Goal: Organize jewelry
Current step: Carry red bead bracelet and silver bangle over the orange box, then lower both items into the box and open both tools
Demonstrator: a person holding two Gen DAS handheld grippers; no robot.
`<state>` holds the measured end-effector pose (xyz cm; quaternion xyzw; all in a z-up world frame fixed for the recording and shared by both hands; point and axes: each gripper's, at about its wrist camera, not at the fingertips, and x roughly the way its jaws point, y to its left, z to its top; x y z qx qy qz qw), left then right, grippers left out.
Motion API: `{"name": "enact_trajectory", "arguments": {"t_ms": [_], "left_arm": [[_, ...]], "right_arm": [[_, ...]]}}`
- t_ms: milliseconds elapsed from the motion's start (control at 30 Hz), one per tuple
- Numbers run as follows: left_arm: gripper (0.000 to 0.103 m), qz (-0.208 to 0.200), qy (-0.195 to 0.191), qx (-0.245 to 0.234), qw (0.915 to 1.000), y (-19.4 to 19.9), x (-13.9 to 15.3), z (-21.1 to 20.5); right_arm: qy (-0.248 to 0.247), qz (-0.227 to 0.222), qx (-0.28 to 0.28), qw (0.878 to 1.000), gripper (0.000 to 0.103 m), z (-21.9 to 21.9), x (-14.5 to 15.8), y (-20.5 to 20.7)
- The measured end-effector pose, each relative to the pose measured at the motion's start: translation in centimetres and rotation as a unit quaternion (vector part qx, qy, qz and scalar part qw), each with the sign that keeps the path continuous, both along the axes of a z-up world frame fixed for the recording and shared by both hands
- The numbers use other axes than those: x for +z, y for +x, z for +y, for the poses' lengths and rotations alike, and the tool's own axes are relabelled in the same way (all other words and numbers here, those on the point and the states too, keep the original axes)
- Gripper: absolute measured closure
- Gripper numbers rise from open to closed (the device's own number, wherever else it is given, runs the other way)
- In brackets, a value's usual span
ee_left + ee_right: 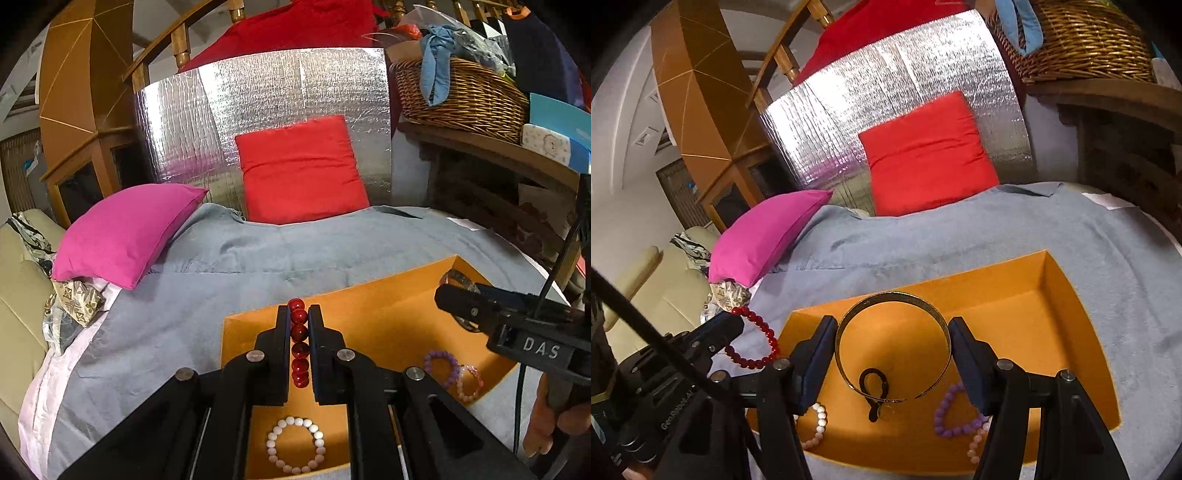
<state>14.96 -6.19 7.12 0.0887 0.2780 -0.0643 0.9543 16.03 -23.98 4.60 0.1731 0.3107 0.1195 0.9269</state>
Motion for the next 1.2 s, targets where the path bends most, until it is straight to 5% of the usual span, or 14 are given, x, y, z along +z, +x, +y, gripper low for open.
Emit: {"name": "enact_trajectory", "arguments": {"t_ms": [533,800,1000,1100,1200], "left_arm": [[0.093,0.070,-0.017,0.016,0.9973,5.4,-4.4,0.8],[0.093,0.144,0.014,0.028,0.9890,7.0,-9.4,0.4],[0.092,0.146,0.026,0.026,0.9886,6.5,-9.3,0.0],[0.086,0.143,0.035,0.032,0.9886,6.1,-9.1,-0.2],[0.064,0.133,0.052,0.039,0.9890,5.4,-8.6,-0.3]], "right_arm": [[0.023,0.090,-0.023,0.995,0.038,-0.7,-4.4,4.6],[0.018,0.153,-0.030,0.988,0.038,0.8,-8.0,6.1],[0.027,0.157,-0.045,0.986,0.037,0.1,-8.3,5.9],[0.028,0.154,-0.052,0.986,0.037,-0.3,-8.0,5.6],[0.036,0.145,-0.052,0.987,0.037,-0.7,-7.5,5.0]]}}
